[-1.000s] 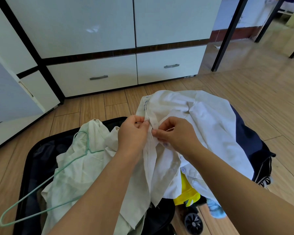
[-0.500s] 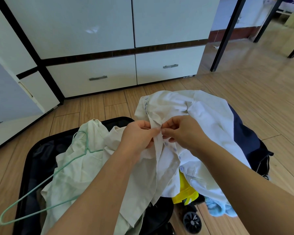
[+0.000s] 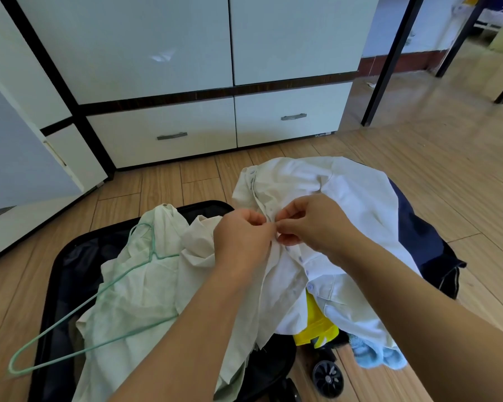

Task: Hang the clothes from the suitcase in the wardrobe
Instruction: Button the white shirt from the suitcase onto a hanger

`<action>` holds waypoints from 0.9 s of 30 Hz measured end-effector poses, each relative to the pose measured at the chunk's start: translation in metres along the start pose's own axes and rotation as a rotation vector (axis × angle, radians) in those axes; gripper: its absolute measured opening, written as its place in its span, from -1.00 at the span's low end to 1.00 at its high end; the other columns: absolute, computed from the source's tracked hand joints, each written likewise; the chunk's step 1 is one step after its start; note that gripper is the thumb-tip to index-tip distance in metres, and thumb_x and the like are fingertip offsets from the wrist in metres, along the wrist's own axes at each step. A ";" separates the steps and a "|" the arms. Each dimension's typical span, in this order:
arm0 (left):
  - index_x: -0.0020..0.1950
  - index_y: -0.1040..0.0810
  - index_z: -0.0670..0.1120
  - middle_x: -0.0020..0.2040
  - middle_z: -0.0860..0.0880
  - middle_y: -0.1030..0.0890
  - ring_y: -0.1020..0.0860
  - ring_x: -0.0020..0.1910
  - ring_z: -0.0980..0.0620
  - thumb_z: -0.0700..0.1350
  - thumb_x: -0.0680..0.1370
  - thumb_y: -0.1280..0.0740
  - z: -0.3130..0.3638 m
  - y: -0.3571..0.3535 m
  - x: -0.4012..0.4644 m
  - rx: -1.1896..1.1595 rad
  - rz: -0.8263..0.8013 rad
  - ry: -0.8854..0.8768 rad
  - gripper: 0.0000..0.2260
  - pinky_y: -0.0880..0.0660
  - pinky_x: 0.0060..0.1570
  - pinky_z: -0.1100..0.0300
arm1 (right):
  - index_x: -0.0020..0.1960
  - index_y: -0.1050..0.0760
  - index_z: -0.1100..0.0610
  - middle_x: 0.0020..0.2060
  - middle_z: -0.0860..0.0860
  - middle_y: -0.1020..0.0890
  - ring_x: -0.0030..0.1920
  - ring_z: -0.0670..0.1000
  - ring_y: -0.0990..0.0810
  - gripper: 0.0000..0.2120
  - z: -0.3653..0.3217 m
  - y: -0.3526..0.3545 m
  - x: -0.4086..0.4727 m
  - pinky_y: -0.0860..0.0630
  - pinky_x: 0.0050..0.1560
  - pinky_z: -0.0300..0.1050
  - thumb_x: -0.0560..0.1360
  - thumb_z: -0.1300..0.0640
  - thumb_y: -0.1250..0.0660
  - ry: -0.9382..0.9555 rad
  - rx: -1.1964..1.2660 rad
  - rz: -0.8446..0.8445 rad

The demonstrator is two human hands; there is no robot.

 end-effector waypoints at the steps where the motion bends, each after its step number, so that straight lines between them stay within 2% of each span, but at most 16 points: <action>1: -0.28 -0.60 -0.13 -0.40 -0.02 -0.59 -0.52 -0.36 0.02 -0.27 0.40 -0.39 -0.005 -0.002 0.001 -0.088 -0.031 0.061 -0.92 -0.50 -0.22 0.08 | -0.20 -0.58 0.20 -0.32 0.14 -0.68 -0.30 0.04 -0.70 -0.92 0.002 0.000 0.000 -0.66 -0.09 -0.04 0.44 0.34 -0.41 0.000 0.027 0.004; 3: -0.24 -0.61 -0.17 -0.42 -0.05 -0.57 -0.49 -0.41 0.04 -0.30 0.43 -0.40 -0.014 -0.005 0.001 -0.221 -0.084 0.160 -0.93 -0.48 -0.27 0.13 | -0.21 -0.58 0.19 -0.30 0.13 -0.68 -0.29 0.04 -0.70 -0.89 0.003 -0.001 -0.001 -0.65 -0.08 -0.07 0.44 0.35 -0.41 0.014 0.064 0.004; 5: -0.14 -0.60 -0.21 -0.33 -0.10 -0.60 -0.52 -0.40 0.05 -0.30 0.48 -0.38 -0.016 -0.007 0.000 -0.342 -0.137 0.224 -0.98 -0.53 -0.30 0.20 | -0.22 -0.58 0.17 -0.31 0.12 -0.69 -0.28 0.04 -0.70 -0.88 0.002 -0.001 -0.001 -0.65 -0.07 -0.06 0.43 0.35 -0.41 0.038 0.048 0.020; 8: -0.09 -0.59 -0.22 -0.24 -0.12 -0.65 -0.60 -0.31 0.04 -0.26 0.55 -0.35 -0.014 -0.007 0.000 -0.457 -0.167 0.245 -0.95 -0.59 -0.26 0.21 | -0.22 -0.60 0.15 -0.35 0.05 -0.67 -0.24 0.03 -0.68 -0.89 0.001 0.003 0.002 -0.63 -0.07 -0.08 0.41 0.32 -0.36 0.072 -0.120 0.123; 11: -0.10 -0.58 -0.23 -0.13 -0.18 -0.66 -0.63 -0.20 -0.02 -0.26 0.56 -0.33 -0.013 -0.005 0.003 -0.510 -0.138 0.248 -0.92 -0.63 -0.16 0.17 | -0.09 -0.63 0.14 -0.21 0.00 -0.65 -0.12 -0.02 -0.61 -0.87 0.001 0.009 0.002 -0.54 -0.05 -0.17 0.44 0.24 -0.31 0.132 -0.391 0.291; 13: -0.11 -0.58 -0.22 -0.10 -0.18 -0.68 -0.66 -0.12 -0.06 -0.25 0.56 -0.33 -0.015 -0.002 0.006 -0.461 -0.083 0.212 -0.92 -0.63 -0.04 0.06 | 0.03 -0.62 0.13 -0.10 0.03 -0.64 -0.08 -0.01 -0.57 -0.82 -0.002 0.011 0.000 -0.50 -0.01 -0.18 0.49 0.20 -0.29 0.204 -0.444 0.399; 15: -0.13 -0.58 -0.15 -0.16 -0.12 -0.67 -0.65 -0.11 -0.07 -0.19 0.55 -0.34 -0.014 0.003 0.009 -0.218 0.011 0.097 -0.92 -0.61 0.01 -0.03 | 0.06 -0.61 0.12 -0.09 0.00 -0.60 -0.09 -0.04 -0.55 -0.82 -0.008 0.008 -0.002 -0.46 -0.02 -0.24 0.50 0.19 -0.29 0.301 -0.410 0.416; 18: -0.14 -0.56 -0.10 -0.19 -0.06 -0.64 -0.62 -0.12 -0.06 -0.14 0.54 -0.33 -0.003 0.005 0.007 -0.008 0.083 -0.039 -0.93 -0.58 -0.02 -0.04 | -0.01 -0.62 0.09 -0.15 -0.06 -0.60 -0.16 -0.13 -0.56 -0.87 -0.015 -0.007 -0.005 -0.50 -0.06 -0.31 0.48 0.20 -0.34 0.389 -0.330 0.274; 21: -0.10 -0.58 -0.06 -0.18 -0.02 -0.63 -0.62 -0.12 -0.03 -0.16 0.53 -0.35 0.001 0.005 0.007 -0.025 0.068 -0.059 -0.97 -0.58 0.00 -0.02 | -0.10 -0.62 0.08 -0.26 -0.10 -0.63 -0.22 -0.16 -0.59 -0.90 -0.009 -0.013 -0.003 -0.52 -0.11 -0.35 0.43 0.23 -0.39 0.339 -0.237 0.216; 25: -0.07 -0.65 -0.06 -0.18 -0.03 -0.68 -0.66 -0.12 0.00 -0.27 0.49 -0.41 -0.002 0.005 0.010 -0.145 -0.040 -0.035 -0.88 -0.61 0.01 -0.03 | -0.16 -0.59 0.16 -0.35 0.03 -0.67 -0.29 0.01 -0.67 -0.90 0.002 -0.003 0.002 -0.64 -0.08 -0.07 0.37 0.32 -0.41 0.155 0.084 0.200; 27: -0.08 -0.66 -0.06 -0.19 -0.05 -0.69 -0.67 -0.12 -0.01 -0.33 0.44 -0.42 -0.001 0.005 0.009 -0.173 -0.067 -0.032 -0.82 -0.61 0.01 -0.03 | -0.17 -0.58 0.19 -0.37 0.05 -0.67 -0.31 0.02 -0.68 -0.90 0.003 -0.001 0.002 -0.65 -0.08 -0.02 0.37 0.35 -0.42 0.112 0.192 0.181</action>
Point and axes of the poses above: each hand's wrist, its own x-axis towards the middle knuckle, its own y-axis out of the back of the hand, z = x × y, the point moved 5 cm from there along x, towards the middle knuckle
